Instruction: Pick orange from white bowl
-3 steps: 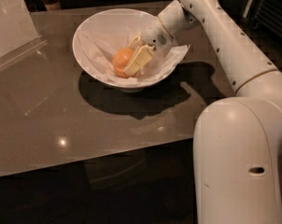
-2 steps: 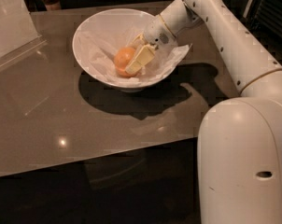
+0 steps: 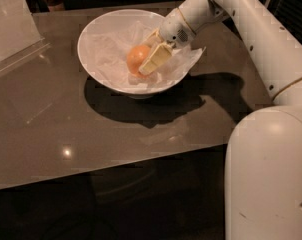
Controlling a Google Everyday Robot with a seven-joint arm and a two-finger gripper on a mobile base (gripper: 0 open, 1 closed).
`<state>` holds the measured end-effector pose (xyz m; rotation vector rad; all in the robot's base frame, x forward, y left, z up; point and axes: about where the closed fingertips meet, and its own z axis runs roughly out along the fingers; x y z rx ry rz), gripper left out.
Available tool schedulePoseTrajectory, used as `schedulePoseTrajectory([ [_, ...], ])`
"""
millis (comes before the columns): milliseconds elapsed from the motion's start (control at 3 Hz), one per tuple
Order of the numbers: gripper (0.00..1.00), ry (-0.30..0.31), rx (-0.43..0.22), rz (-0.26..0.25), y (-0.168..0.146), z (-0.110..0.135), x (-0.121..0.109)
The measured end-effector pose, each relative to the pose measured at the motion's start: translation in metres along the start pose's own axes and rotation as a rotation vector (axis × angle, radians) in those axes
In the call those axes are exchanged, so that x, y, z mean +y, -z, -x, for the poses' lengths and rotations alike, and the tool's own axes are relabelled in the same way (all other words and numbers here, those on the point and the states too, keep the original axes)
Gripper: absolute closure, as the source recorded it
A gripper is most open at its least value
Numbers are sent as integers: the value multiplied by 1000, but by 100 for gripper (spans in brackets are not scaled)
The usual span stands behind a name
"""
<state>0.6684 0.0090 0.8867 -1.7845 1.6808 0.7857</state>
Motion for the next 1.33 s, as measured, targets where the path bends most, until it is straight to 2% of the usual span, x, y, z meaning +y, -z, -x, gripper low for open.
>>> schedulePoseTrajectory([
  [333, 100, 47, -28, -4, 14, 16, 10],
  [1000, 100, 210, -75, -65, 58, 71, 38],
  [1333, 100, 214, -75, -67, 59, 72, 38],
])
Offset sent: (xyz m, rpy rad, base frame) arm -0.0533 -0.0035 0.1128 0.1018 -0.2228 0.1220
